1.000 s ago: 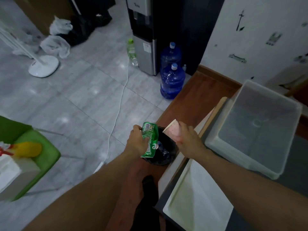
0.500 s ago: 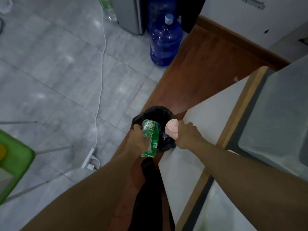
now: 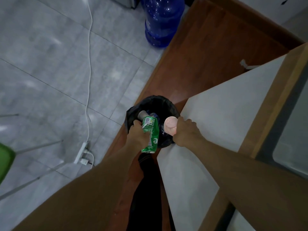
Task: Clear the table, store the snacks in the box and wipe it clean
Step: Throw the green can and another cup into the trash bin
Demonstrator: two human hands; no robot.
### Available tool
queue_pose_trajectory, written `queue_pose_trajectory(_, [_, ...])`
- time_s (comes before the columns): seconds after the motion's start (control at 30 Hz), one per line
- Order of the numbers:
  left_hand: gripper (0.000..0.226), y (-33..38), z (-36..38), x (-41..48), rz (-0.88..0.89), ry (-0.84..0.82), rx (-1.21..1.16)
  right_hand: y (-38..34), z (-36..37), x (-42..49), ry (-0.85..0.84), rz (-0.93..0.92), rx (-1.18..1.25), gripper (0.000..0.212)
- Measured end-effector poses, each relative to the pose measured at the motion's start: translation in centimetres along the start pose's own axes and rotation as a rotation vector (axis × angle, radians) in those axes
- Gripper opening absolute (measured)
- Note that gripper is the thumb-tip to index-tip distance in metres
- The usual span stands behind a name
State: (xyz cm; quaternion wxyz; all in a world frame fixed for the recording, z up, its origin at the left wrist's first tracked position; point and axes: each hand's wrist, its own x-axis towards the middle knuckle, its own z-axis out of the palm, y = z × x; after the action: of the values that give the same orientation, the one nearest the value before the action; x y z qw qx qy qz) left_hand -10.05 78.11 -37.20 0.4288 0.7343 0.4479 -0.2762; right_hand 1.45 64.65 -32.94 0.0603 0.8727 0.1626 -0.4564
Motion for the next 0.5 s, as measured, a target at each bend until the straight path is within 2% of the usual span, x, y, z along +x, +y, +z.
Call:
queue_pose_trajectory(0.23, [0.039,0.1,1.1,2.0,0.006,-0.003,0.019,-0.1,0.8,1.5,0.031,-0.034,0.022,0.071])
queue_pose_trajectory(0.5, [0.058,-0.1,0.8,3.3,0.060,-0.038,0.045,-0.3,1.0,2.0,0.064,-0.071,0.020,0.063])
